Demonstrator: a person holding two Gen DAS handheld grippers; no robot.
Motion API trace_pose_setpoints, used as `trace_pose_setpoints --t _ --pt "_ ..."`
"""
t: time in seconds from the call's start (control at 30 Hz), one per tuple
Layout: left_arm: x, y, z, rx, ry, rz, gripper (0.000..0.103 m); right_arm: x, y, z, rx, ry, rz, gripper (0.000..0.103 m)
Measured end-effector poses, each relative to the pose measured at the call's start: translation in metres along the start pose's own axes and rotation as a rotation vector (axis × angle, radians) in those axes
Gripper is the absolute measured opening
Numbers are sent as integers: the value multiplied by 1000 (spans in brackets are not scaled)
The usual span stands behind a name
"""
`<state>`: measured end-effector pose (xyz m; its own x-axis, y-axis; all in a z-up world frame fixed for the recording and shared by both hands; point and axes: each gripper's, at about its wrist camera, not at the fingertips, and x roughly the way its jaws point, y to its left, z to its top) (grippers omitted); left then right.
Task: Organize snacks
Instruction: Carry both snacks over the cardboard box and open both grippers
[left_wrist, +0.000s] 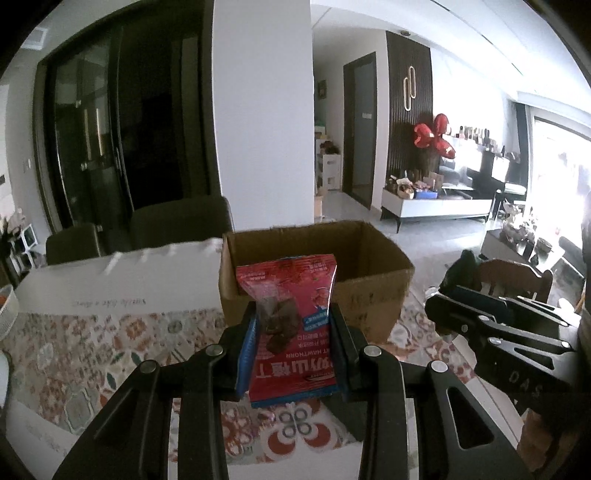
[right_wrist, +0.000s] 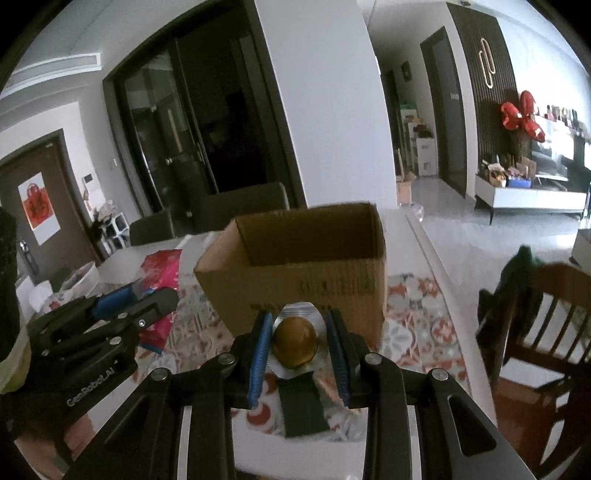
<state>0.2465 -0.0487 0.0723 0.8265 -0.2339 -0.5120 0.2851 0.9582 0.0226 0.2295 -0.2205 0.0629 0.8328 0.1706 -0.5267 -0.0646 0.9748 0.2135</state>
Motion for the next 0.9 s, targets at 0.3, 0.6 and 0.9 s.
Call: trace_pose_setpoints --t 0.3,0.6,0.9 --pt "22 7 33 21 -20 4 35 17 -1 38 -36 -34 2 32" --pt "65 12 57 31 25 -10 35 47 -9 68 -51 -21 5 32" --pt "119 17 67 8 125 -40 35 93 -22 81 -43 49 -4 32"
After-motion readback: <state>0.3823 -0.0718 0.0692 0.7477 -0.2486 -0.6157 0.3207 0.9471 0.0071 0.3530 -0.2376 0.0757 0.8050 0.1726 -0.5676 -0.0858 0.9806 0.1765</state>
